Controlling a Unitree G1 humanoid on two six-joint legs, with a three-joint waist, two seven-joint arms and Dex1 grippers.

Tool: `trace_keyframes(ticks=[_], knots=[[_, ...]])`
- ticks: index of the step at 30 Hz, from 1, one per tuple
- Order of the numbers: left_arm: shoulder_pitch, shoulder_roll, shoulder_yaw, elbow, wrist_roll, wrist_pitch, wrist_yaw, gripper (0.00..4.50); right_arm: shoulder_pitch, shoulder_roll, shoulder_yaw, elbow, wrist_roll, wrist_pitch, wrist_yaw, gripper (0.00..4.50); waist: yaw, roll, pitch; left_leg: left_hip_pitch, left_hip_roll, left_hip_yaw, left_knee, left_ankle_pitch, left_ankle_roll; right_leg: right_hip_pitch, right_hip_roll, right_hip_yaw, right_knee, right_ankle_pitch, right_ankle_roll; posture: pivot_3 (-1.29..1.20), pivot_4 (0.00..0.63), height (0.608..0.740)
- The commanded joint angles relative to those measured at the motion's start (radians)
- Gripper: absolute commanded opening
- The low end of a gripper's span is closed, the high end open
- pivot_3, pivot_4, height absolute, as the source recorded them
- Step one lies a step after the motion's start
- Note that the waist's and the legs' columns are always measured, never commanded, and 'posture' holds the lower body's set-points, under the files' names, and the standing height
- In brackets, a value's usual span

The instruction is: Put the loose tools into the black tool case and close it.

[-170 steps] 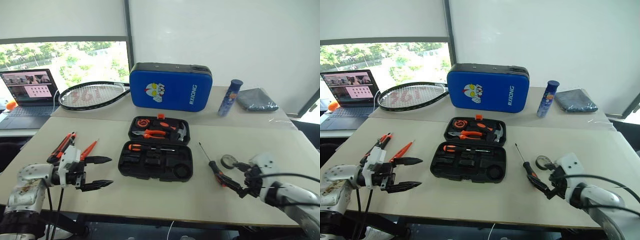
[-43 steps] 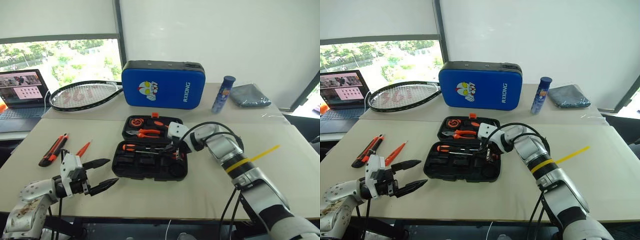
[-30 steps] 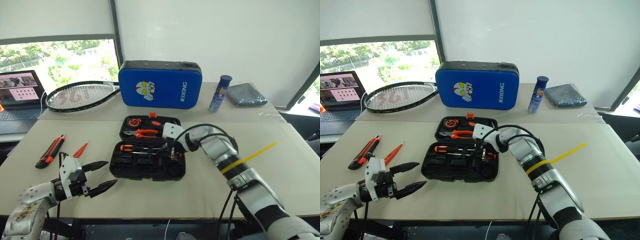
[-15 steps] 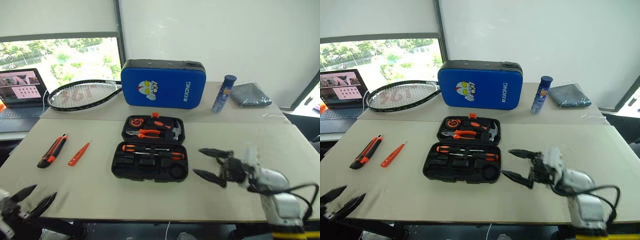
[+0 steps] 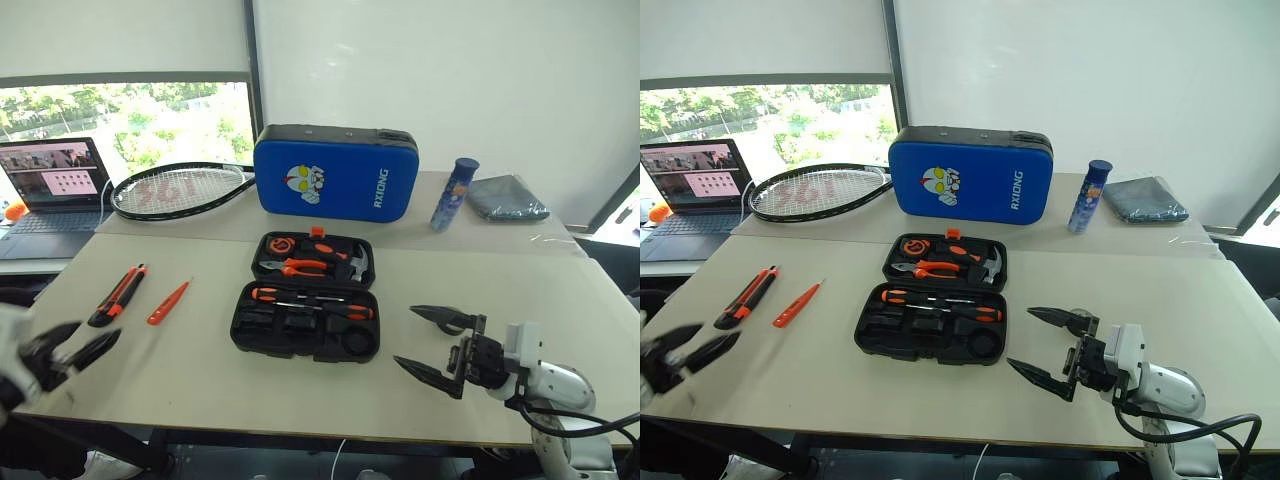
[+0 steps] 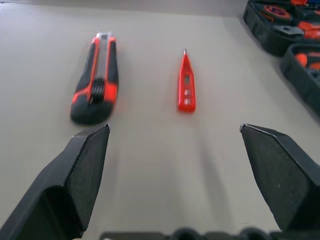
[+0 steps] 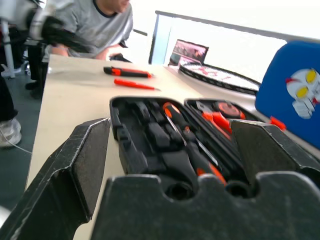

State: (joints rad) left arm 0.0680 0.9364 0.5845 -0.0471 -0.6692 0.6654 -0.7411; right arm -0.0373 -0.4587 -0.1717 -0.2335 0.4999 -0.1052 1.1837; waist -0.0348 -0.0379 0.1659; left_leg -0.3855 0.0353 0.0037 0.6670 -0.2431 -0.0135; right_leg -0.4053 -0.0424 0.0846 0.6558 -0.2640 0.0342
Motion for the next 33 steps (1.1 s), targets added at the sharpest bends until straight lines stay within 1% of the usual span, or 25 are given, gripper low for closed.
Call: trace_keyframes(ticks=[1, 3, 4, 6, 9, 11, 15, 18, 24, 27, 28, 30, 32, 33], knots=[[-0.209, 0.095, -0.208, 0.044, 0.056, 0.229, 0.062, 4.5, -0.024, -0.002, 0.026, -0.056, 0.035, 0.024, -0.034, 4.45, -0.005, 0.0, 0.001, 0.001, -0.001, 0.0, -0.002, 0.0, 0.0, 0.0, -0.001, 0.001, 0.0, 0.001, -0.002, 0.0, 0.15, 0.74], [-0.349, 0.097, -0.314, 0.127, 0.106, 0.266, 0.068, 4.5, -0.04, 0.0, 0.045, -0.064, 0.038, 0.032, -0.046, 4.45, -0.015, 0.001, 0.001, 0.0, -0.002, 0.0, -0.004, -0.001, -0.001, -0.001, -0.001, 0.001, 0.0, 0.002, -0.002, 0.0, 0.15, 0.74], [-0.419, 0.099, -0.381, 0.179, 0.154, 0.27, 0.07, 4.5, -0.046, -0.001, 0.052, -0.068, 0.039, 0.032, -0.05, 4.45, -0.015, 0.001, 0.001, 0.0, -0.002, 0.0, -0.004, -0.001, -0.001, -0.002, -0.001, 0.001, 0.0, 0.001, -0.002, 0.0, 0.15, 0.74], [-0.539, 0.084, -0.467, 0.287, 0.216, 0.262, 0.059, 4.5, -0.053, -0.003, 0.06, -0.071, 0.041, 0.035, -0.058, 4.45, -0.014, 0.001, 0.001, -0.001, -0.002, 0.0, -0.005, -0.001, -0.002, -0.003, 0.0, 0.001, 0.001, 0.001, -0.003, 0.0, 0.15, 0.74], [-0.687, 0.05, -0.568, 0.445, 0.296, 0.245, 0.037, 4.5, -0.049, -0.011, 0.062, -0.071, 0.043, 0.031, -0.067, 4.45, -0.007, 0.001, 0.001, -0.013, -0.002, 0.0, -0.006, -0.001, -0.002, -0.018, 0.001, 0.001, 0.005, 0.002, -0.005, 0.0, 0.15, 0.74], [-0.762, 0.026, -0.626, 0.544, 0.344, 0.248, 0.016, 4.5, -0.035, -0.017, 0.061, -0.072, 0.041, 0.022, -0.07, 4.45, -0.003, 0.0, 0.002, -0.014, -0.002, -0.002, -0.005, 0.0, -0.003, -0.019, 0.001, -0.001, 0.006, 0.002, -0.005, 0.0, 0.15, 0.74], [-0.836, -0.016, -0.679, 0.661, 0.401, 0.213, -0.052, 4.5, -0.014, -0.022, 0.059, -0.082, 0.04, 0.008, -0.079, 4.45, 0.0, 0.001, 0.002, -0.015, -0.003, -0.002, -0.003, 0.0, -0.003, -0.018, 0.0, -0.001, 0.006, 0.002, -0.004, 0.0, 0.15, 0.74], [-0.867, -0.029, -0.711, 0.712, 0.437, 0.197, -0.105, 3.71, -0.004, -0.026, 0.06, -0.09, 0.04, 0.004, -0.085, 4.5, 0.001, 0.001, 0.002, -0.014, -0.003, -0.002, -0.002, 0.0, -0.003, -0.017, 0.0, -0.001, 0.007, 0.002, -0.004, 0.0, 0.15, 0.74], [-0.895, -0.048, -0.706, 0.771, 0.485, 0.145, -0.162, 1.49, 0.023, -0.038, 0.056, -0.102, 0.036, -0.003, -0.092, 4.5, 0.008, 0.001, 0.002, -0.014, -0.003, -0.002, 0.001, 0.001, -0.003, -0.016, 0.0, -0.001, 0.008, 0.002, -0.004, 0.0, 0.15, 0.74], [-0.887, -0.041, -0.665, 0.774, 0.48, 0.056, -0.198, 0.52, 0.036, -0.046, 0.044, -0.106, 0.038, -0.002, -0.099, 4.5, 0.011, 0.001, 0.002, -0.014, -0.003, -0.002, 0.001, 0.001, -0.003, -0.016, 0.0, -0.001, 0.008, 0.002, -0.004, 0.0, 0.15, 0.74], [-0.888, -0.039, -0.646, 0.769, 0.466, 0.037, -0.219, 0.43, 0.042, -0.051, 0.04, -0.109, 0.039, -0.002, -0.101, 4.5, 0.013, 0.001, 0.002, -0.014, -0.003, -0.002, 0.001, 0.001, -0.003, -0.016, 0.0, -0.001, 0.008, 0.002, -0.004, 0.0, 0.15, 0.74], [-0.869, -0.039, -0.587, 0.727, 0.409, -0.107, -0.331, 0.43, 0.057, -0.063, 0.026, -0.12, 0.044, 0.001, -0.109, 4.5, 0.017, 0.0, 0.002, -0.016, -0.003, -0.003, 0.002, 0.001, -0.003, -0.016, 0.0, -0.002, 0.008, 0.002, -0.004, 0.0, 0.15, 0.74], [-0.843, -0.056, -0.543, 0.63, 0.338, -0.304, -0.514, 0.43, 0.075, -0.08, -0.001, -0.142, 0.054, 0.012, -0.124, 4.5, 0.018, 0.0, 0.002, -0.019, -0.002, -0.003, 0.004, 0.001, -0.003, -0.018, 0.0, -0.003, 0.008, 0.002, -0.004, 0.0, 0.15, 0.74], [-0.84, -0.069, -0.534, 0.591, 0.312, -0.36, -0.583, 0.43, 0.084, -0.089, -0.012, -0.151, 0.057, 0.016, -0.129, 4.5, 0.019, 0.0, 0.002, -0.02, -0.002, -0.003, 0.005, 0.001, -0.003, -0.018, 0.0, -0.004, 0.008, 0.002, -0.004, 0.0, 0.15, 0.74]])
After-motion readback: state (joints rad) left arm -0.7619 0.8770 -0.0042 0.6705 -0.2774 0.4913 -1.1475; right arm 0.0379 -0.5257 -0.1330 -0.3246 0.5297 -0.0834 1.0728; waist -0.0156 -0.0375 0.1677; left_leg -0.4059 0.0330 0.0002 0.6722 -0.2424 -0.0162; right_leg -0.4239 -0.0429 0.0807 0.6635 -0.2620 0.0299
